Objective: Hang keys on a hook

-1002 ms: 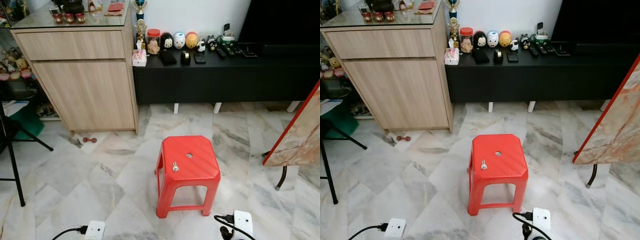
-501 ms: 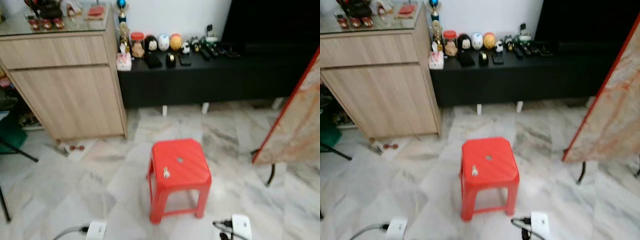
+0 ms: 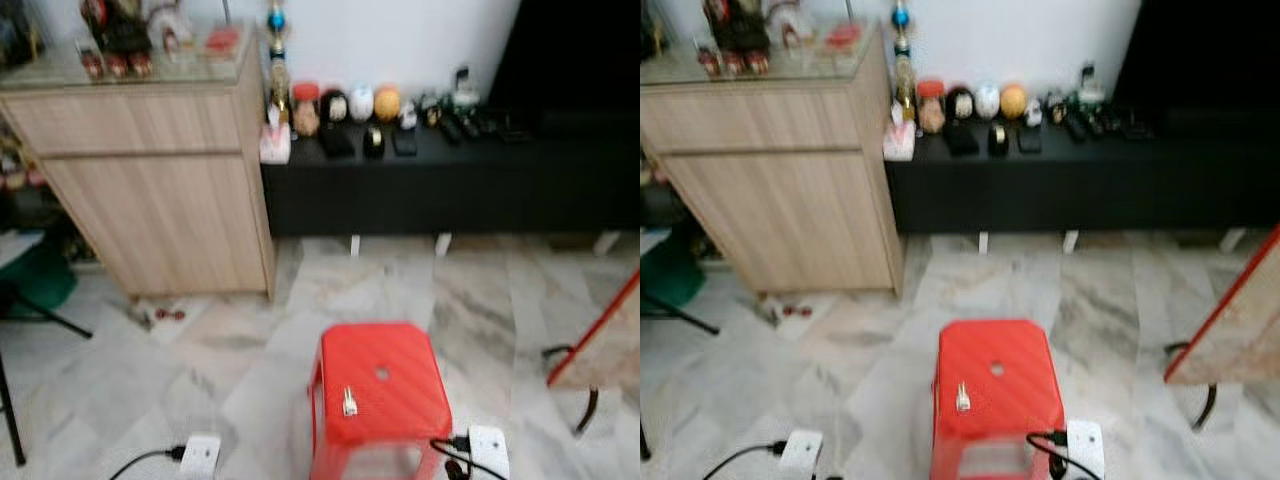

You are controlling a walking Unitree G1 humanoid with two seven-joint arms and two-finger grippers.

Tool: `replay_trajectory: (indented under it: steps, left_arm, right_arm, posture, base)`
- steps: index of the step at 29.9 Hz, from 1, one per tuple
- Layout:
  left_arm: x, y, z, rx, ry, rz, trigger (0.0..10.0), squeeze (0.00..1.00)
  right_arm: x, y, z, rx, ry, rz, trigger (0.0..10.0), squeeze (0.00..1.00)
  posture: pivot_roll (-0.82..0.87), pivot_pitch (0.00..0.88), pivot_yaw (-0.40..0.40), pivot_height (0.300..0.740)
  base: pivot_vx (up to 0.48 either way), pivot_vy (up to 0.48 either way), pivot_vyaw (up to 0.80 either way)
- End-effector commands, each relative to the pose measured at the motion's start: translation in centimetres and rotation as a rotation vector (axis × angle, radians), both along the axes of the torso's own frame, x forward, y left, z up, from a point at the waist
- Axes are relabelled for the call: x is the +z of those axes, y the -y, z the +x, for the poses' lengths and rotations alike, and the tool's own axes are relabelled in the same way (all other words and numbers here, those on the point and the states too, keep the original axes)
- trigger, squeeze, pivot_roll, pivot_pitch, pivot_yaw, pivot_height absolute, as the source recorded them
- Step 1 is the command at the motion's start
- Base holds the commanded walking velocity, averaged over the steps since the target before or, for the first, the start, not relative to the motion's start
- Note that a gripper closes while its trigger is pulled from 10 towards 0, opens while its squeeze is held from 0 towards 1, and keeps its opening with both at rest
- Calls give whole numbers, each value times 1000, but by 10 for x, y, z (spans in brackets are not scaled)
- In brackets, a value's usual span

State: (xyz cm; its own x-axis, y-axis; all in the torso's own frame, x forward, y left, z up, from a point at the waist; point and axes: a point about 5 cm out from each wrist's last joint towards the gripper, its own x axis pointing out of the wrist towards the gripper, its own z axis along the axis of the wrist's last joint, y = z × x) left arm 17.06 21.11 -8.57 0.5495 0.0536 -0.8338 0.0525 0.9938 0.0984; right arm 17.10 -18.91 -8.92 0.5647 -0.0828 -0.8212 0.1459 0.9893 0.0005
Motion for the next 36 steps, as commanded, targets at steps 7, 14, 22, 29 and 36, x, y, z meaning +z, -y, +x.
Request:
replay_trajectory:
  steps: [7,14,22,29,36]
  left_arm:
    - [0,1,0,-3,-1,0,10000,0]
    - [0,1,1,1,6,3,10000,0]
    - [1,2,2,1,10,3,10000,0]
    - [0,1,1,7,14,0,10000,0]
    - [-1,0,-2,-3,6,5,10000,0]
  right_arm:
    - [0,1,0,-25,12,14,10000,0]
    - [2,2,3,-22,22,7,10000,0]
    - [7,4,12,-46,84,14,10000,0]
    - [28,12,42,-61,254,-23,10000,0]
    - [55,11,74,-74,470,-20,10000,0]
  posture:
    - [6,0,-14,740]
    - [3,0,-15,740]
    - [4,0,-19,740]
    - [-17,0,-16,740]
    - [-28,0,-15,740]
  base:
    - [0,0,0]
    - [0,0,0]
    - [0,0,0]
    - [0,0,0]
    - [0,0,0]
